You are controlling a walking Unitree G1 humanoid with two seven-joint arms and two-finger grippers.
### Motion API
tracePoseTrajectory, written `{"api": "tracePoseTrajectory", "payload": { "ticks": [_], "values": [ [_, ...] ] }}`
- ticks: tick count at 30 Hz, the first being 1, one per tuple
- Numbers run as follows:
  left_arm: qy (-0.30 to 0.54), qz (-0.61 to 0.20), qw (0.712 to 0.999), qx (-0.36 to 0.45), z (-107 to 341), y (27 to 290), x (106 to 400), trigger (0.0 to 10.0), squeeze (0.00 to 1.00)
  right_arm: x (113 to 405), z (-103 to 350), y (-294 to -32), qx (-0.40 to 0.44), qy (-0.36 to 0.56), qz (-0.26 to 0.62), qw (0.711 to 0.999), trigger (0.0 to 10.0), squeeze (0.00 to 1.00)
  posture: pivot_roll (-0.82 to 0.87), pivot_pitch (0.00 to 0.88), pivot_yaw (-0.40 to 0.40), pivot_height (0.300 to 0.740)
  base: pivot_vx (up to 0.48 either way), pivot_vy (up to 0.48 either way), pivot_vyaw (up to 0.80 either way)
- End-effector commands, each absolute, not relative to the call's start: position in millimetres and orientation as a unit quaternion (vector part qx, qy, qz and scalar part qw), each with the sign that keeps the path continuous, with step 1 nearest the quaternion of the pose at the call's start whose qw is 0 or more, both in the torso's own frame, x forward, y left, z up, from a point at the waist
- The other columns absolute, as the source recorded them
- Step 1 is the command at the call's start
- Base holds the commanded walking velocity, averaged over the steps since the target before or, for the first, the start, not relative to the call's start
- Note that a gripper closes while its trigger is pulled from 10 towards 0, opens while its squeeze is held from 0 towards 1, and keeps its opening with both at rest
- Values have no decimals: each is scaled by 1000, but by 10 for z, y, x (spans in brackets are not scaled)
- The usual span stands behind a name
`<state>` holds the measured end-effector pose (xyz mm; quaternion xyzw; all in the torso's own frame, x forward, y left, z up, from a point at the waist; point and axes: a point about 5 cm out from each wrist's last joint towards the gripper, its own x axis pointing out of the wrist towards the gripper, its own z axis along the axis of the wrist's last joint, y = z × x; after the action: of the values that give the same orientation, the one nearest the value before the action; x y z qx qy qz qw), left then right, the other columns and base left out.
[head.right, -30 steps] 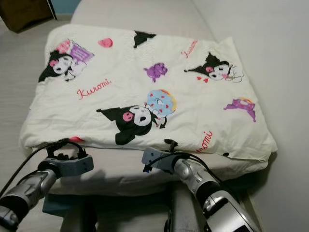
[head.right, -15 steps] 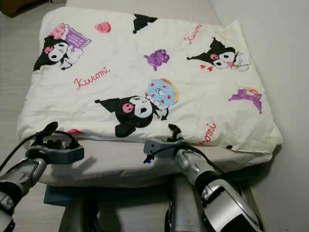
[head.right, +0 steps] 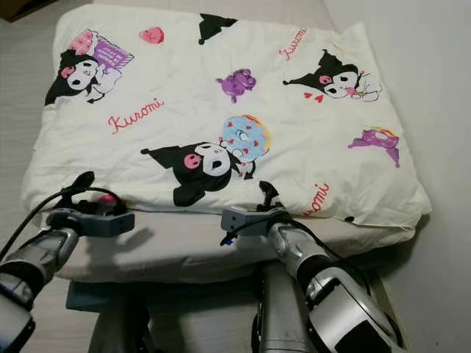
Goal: Clean up the room
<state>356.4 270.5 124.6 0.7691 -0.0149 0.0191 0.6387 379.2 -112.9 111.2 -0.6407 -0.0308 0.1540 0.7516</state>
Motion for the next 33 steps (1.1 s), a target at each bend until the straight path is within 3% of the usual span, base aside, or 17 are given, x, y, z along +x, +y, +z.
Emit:
{"api": "tracePoseTrajectory", "payload": {
  "ticks": [1,5,6,7,8,10,11,12,14,15,22,33],
  "values": [
    [3,8,635,773,1152,2724,3519,10000,1000,3760,1021,-1235,-655,-10,158,739,10000,0,-200,459,-72,537,0,0,0],
    [31,4,636,771,1104,2776,3489,10000,953,3756,1011,-1256,-658,-8,162,736,10000,0,-197,455,-78,537,0,0,0],
    [49,0,641,766,1073,2809,3467,10000,706,3753,1006,-1259,-657,-7,164,736,10000,0,-190,458,-80,537,0,0,0],
    [61,-3,645,762,1053,2828,3454,10000,706,3752,1003,-1259,-656,-6,166,736,10000,0,-188,459,-81,537,0,0,0],
    [81,-4,654,752,1030,2862,3436,10000,643,3750,1001,-1257,-654,-5,168,737,10000,0,-182,465,-78,537,0,0,0],
    [94,-4,661,744,1016,2884,3425,10000,643,3749,999,-1255,-653,-5,169,738,10000,0,-182,465,-78,537,0,0,0],
    [110,-10,673,731,998,2906,3412,10000,518,3748,999,-1248,-652,-6,170,738,10000,0,-178,468,-79,537,0,0,0],
    [119,-18,678,725,989,2922,3401,10000,224,3748,1001,-1242,-651,-7,171,739,10000,0,-176,467,-81,537,0,0,0],
    [123,-23,680,722,985,2930,3396,10000,224,3748,1003,-1238,-651,-8,172,740,10000,0,-176,467,-81,537,0,0,0],
    [133,-34,680,720,970,2933,3391,10000,51,3749,1005,-1239,-650,-9,172,740,10000,0,-173,462,-82,537,0,0,0],
    [115,-44,643,756,1048,2858,3475,10000,27,3764,1030,-1260,-649,-9,165,743,10000,0,-214,466,-80,537,0,0,0],
    [92,-17,627,774,1220,2816,3586,10000,51,3773,1058,-1286,-653,-17,161,740,10000,0,-280,456,-72,537,0,0,0]
  ]
}}
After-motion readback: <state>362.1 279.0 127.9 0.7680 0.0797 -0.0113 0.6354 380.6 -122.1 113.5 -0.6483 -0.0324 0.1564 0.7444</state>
